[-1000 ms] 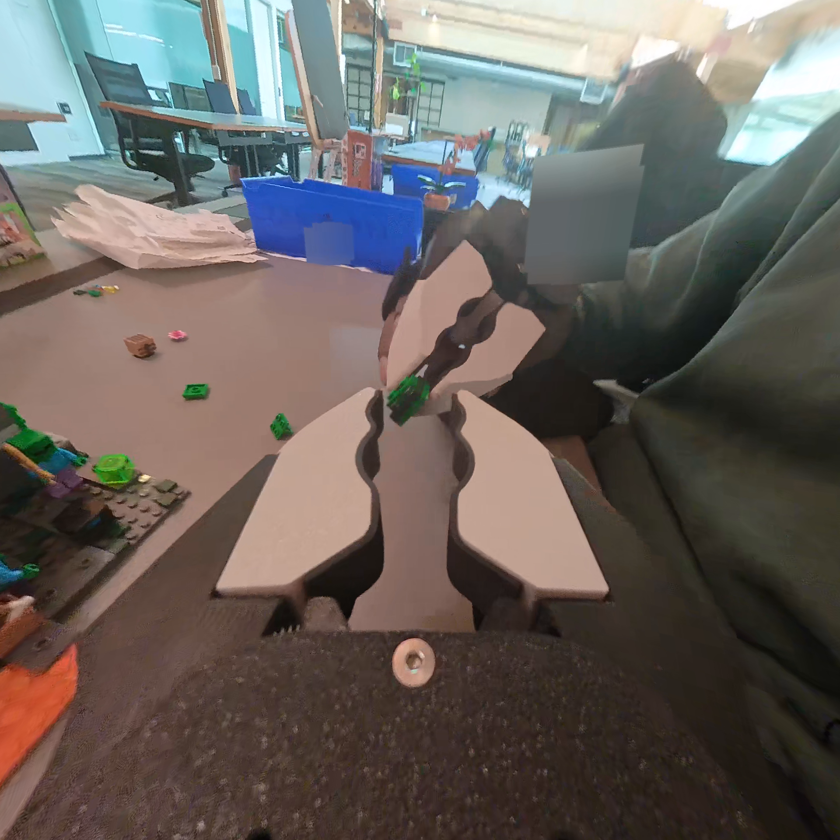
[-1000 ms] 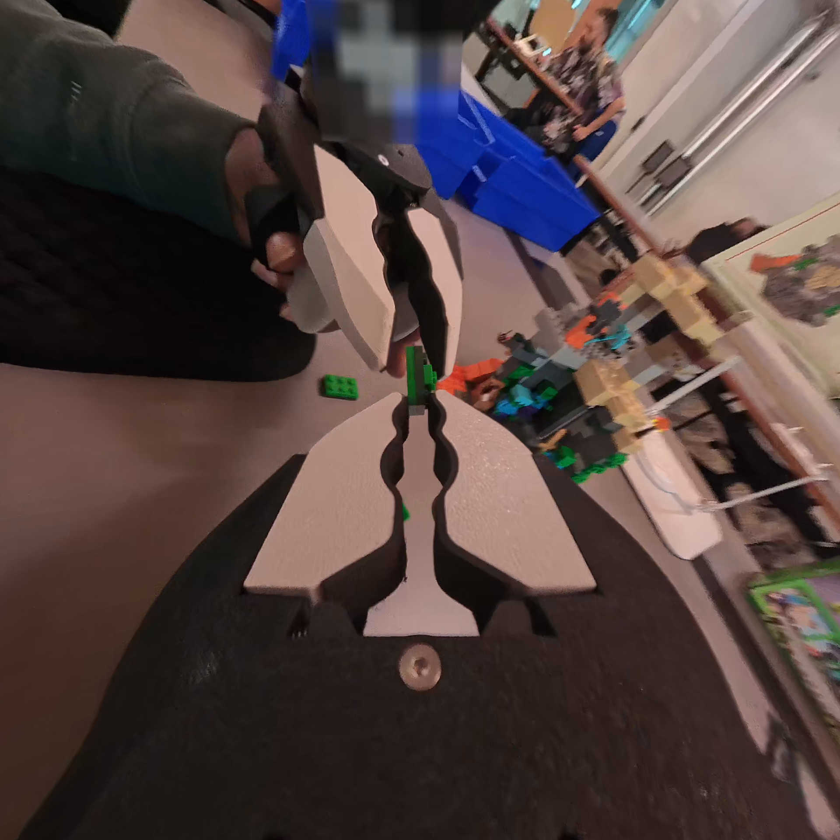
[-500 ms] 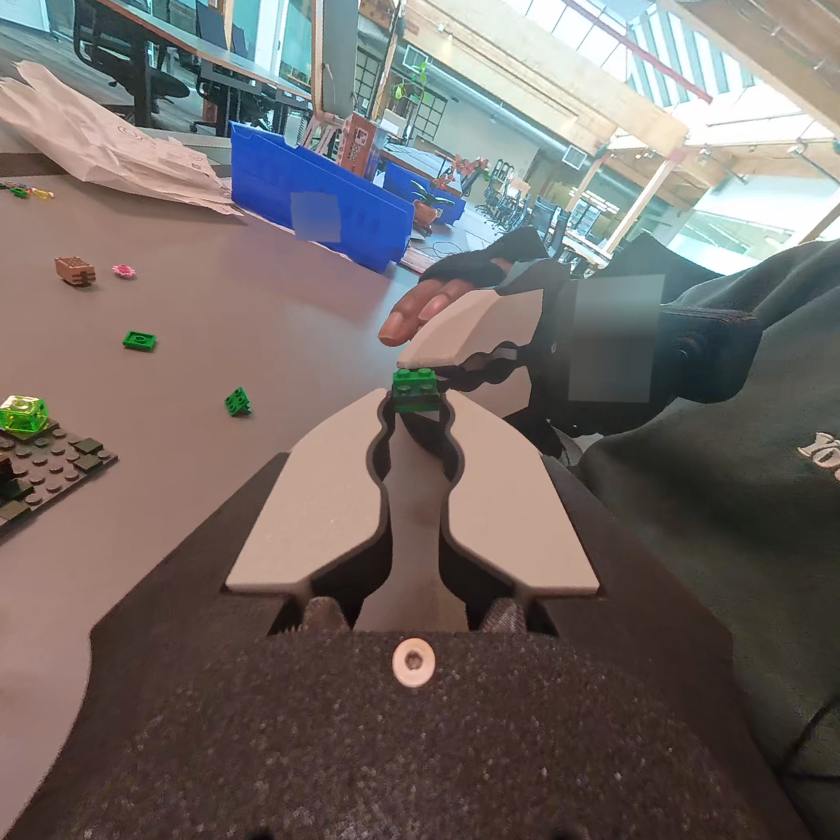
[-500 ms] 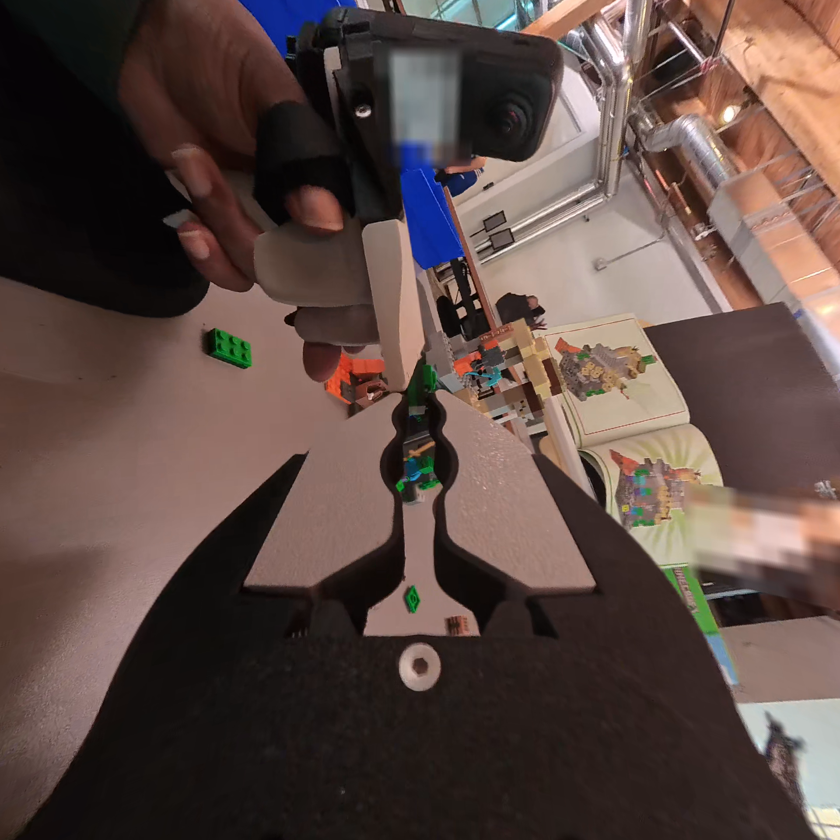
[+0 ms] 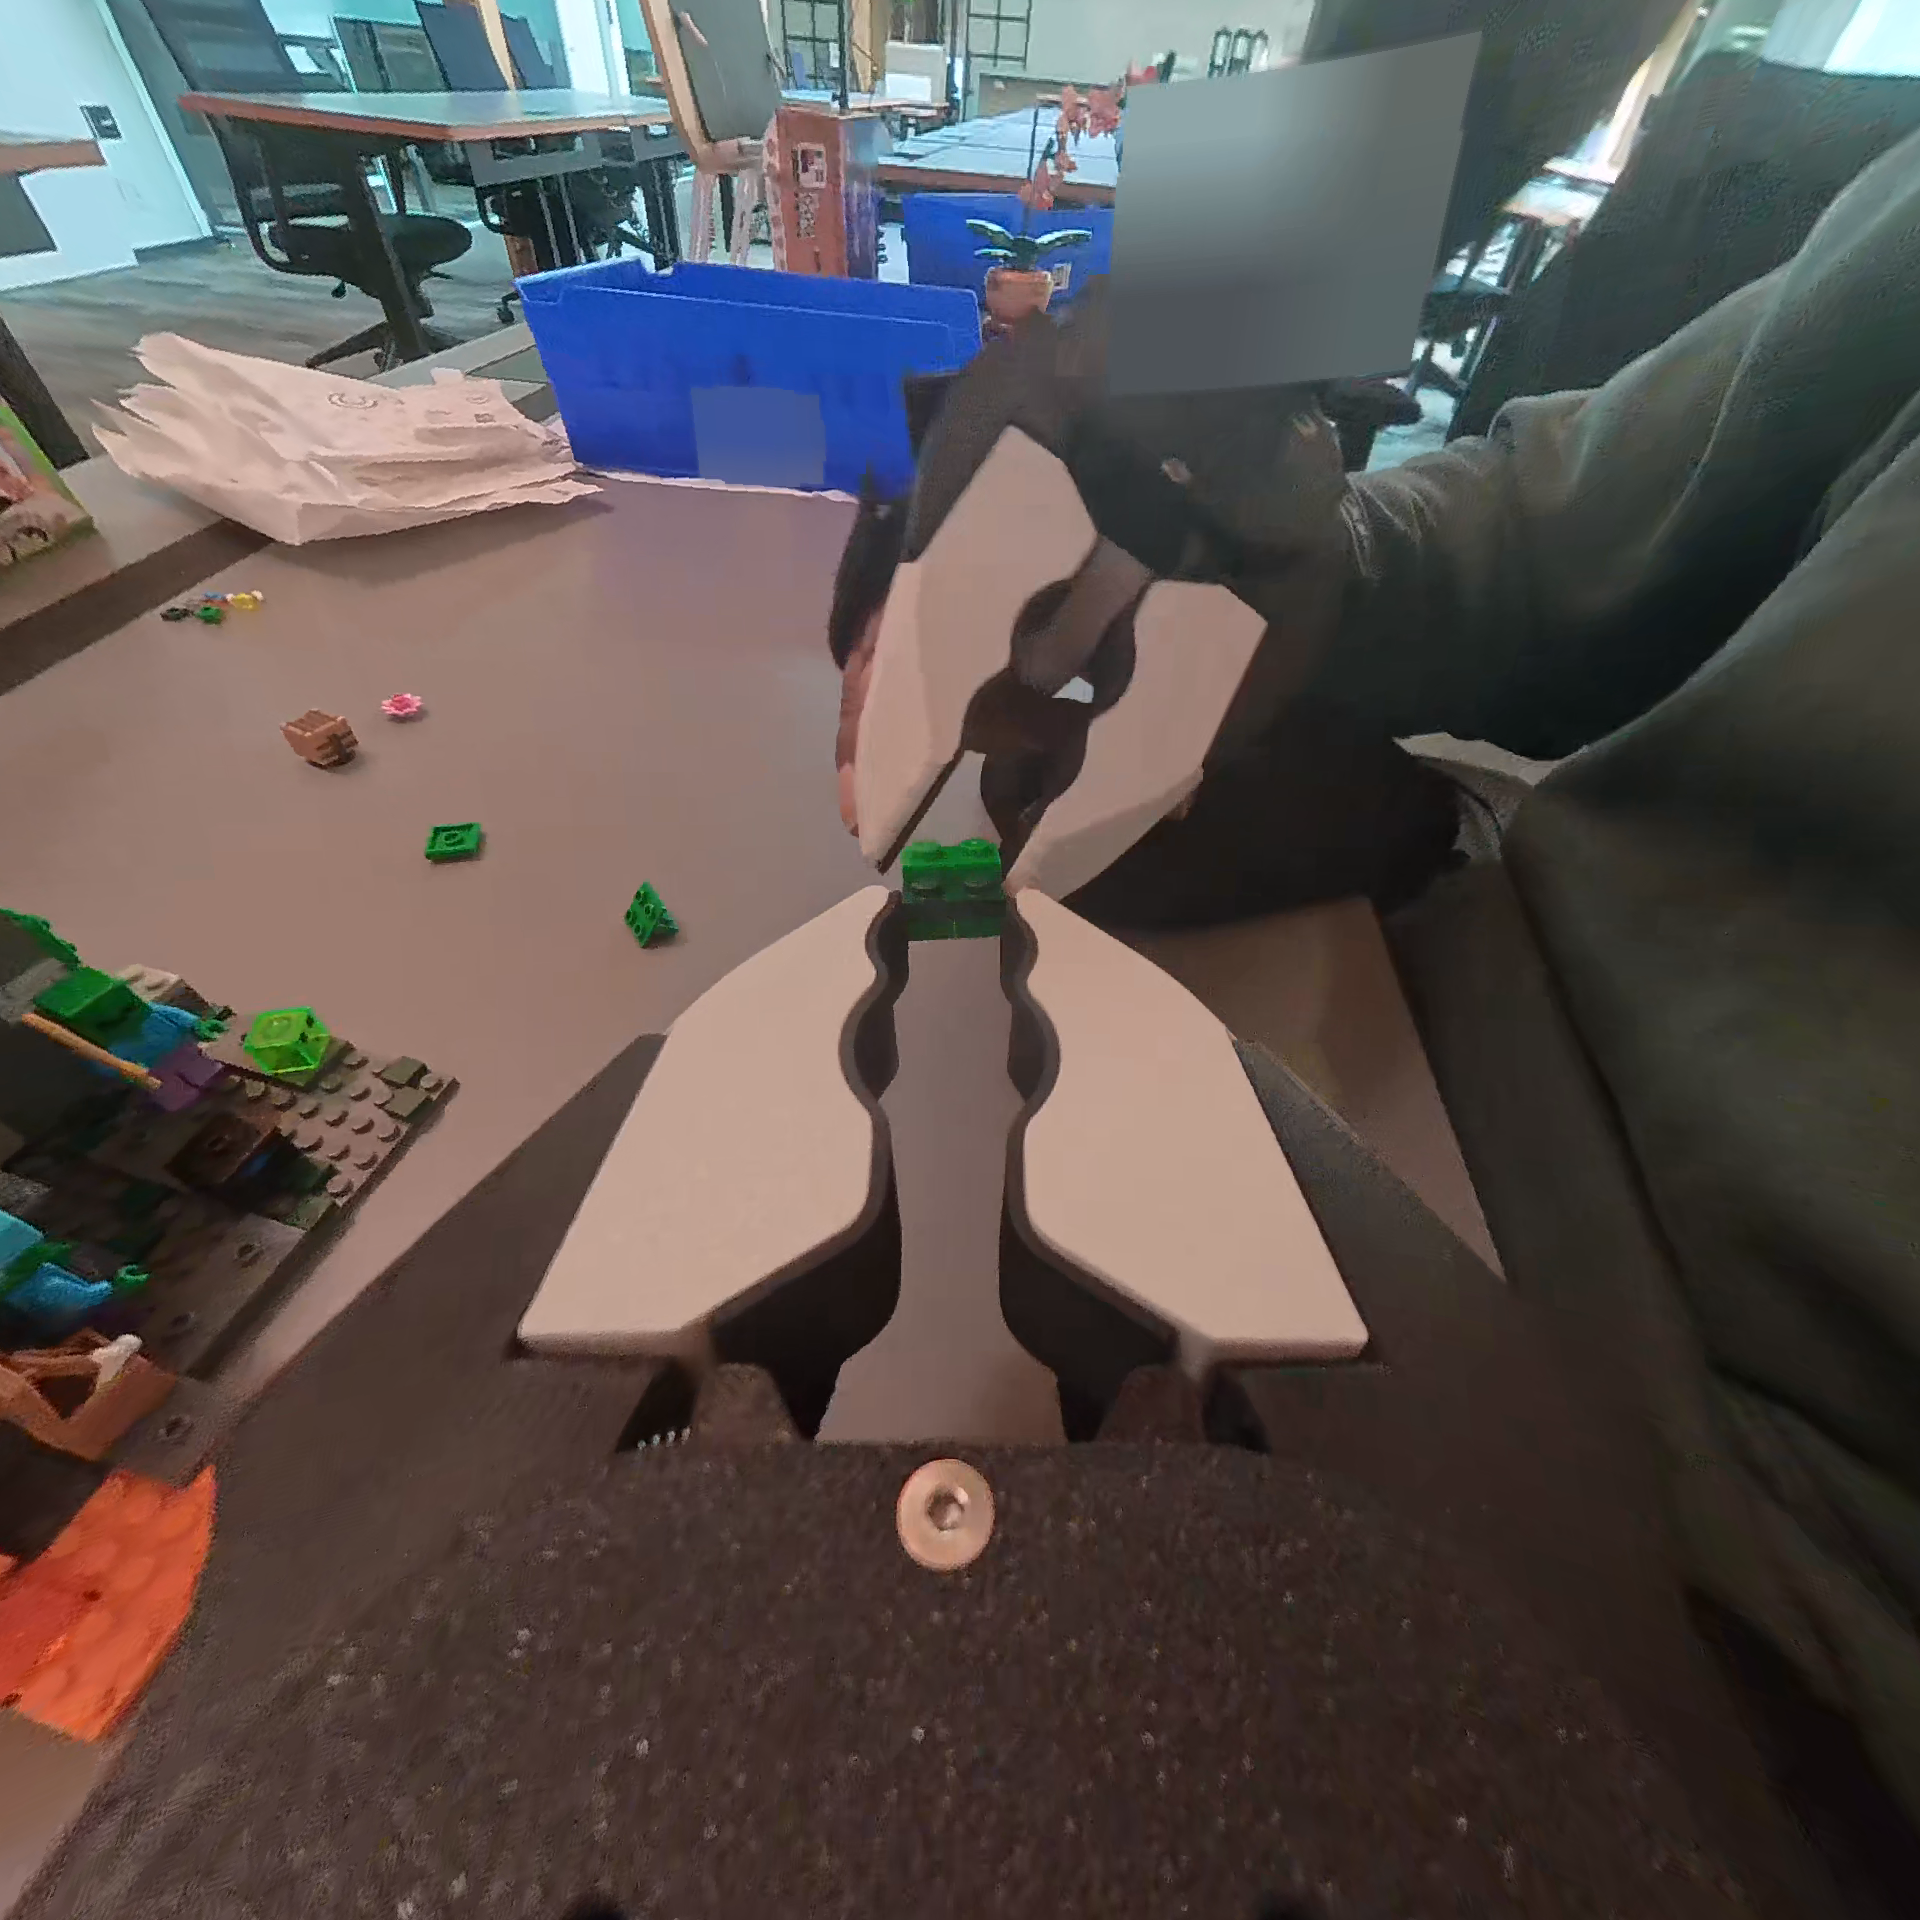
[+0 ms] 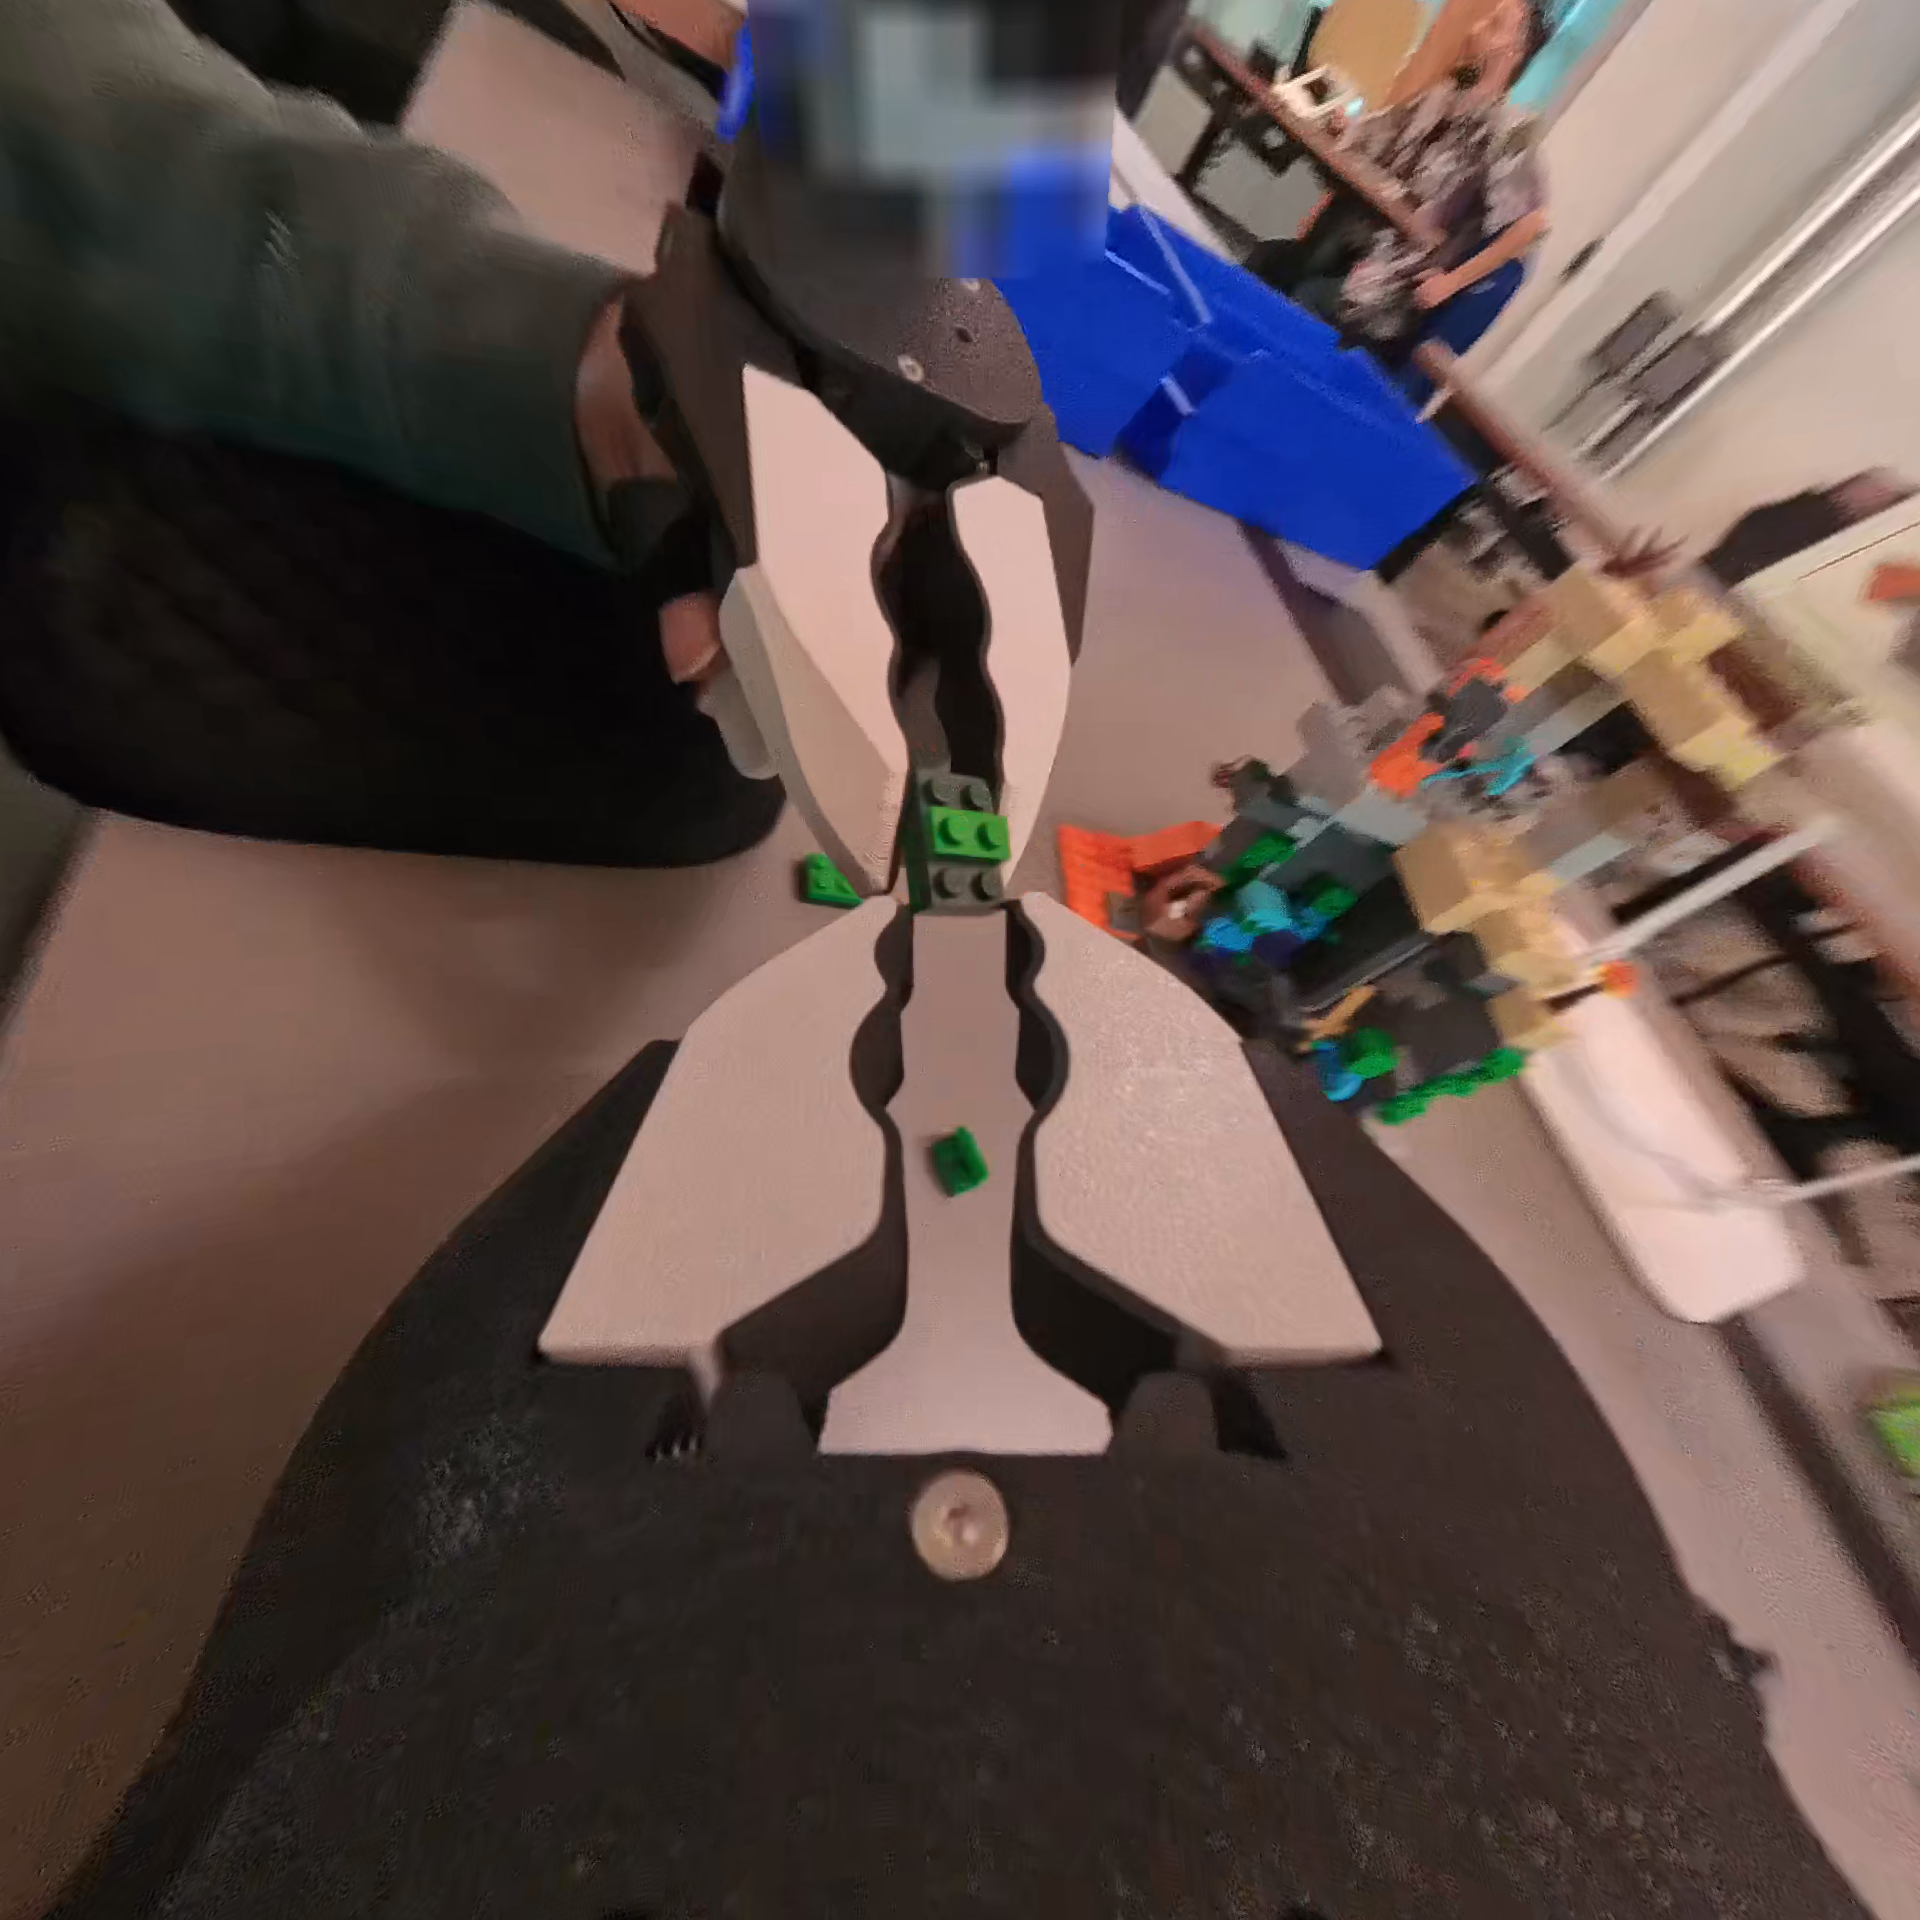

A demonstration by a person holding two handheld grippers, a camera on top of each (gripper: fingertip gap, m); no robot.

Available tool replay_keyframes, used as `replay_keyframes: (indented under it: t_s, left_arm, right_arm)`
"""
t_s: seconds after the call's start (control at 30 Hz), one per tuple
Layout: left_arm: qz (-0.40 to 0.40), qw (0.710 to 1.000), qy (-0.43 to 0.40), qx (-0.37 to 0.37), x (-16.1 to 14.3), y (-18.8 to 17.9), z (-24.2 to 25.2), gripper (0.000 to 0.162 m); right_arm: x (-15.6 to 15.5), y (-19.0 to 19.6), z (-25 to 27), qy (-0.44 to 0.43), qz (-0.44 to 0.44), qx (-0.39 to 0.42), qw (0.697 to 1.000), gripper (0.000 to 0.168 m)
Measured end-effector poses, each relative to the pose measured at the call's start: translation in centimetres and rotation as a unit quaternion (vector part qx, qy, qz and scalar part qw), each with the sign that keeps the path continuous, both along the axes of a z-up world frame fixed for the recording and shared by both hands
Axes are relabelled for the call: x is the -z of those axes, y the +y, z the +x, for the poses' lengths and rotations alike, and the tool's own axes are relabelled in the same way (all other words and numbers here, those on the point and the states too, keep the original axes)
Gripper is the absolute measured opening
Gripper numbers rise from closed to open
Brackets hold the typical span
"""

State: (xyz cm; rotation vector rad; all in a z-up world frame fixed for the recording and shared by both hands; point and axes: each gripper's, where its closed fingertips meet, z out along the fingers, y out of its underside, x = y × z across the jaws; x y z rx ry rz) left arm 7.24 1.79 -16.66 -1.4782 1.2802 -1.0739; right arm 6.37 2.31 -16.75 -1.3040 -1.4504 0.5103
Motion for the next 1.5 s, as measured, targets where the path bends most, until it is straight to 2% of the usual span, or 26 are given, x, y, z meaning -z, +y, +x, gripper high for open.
replay_keyframes:
  t_s: [0.1, 0.43, 0.67, 1.17, 1.5]
  left_arm:
    - [0.026, 1.000, 0.012, 0.006, 0.1, -0.3, 0.1, 0.017]
    - [0.073, 0.995, 0.055, 0.028, 1.0, -1.3, 0.1, 0.017]
    - [0.082, 0.993, 0.075, 0.036, 1.8, -1.6, 0.0, 0.017]
    - [0.056, 0.998, 0.019, 0.016, 0.5, -0.9, -0.3, 0.017]
    - [0.080, 0.996, 0.050, 0.005, 1.4, -0.4, -0.6, 0.017]
  right_arm:
    - [0.6, -0.6, 0.0, -0.003, -0.069, -0.031, 0.997, 0.018]
    - [1.1, -1.9, 0.0, 0.006, -0.155, -0.090, 0.984, 0.020]
    - [1.9, -2.0, 0.0, -0.027, -0.131, -0.088, 0.987, 0.016]
    - [1.1, -1.0, -0.2, 0.026, -0.095, -0.058, 0.993, 0.016]
    - [2.0, -0.6, -0.3, 0.013, -0.122, -0.046, 0.991, 0.016]
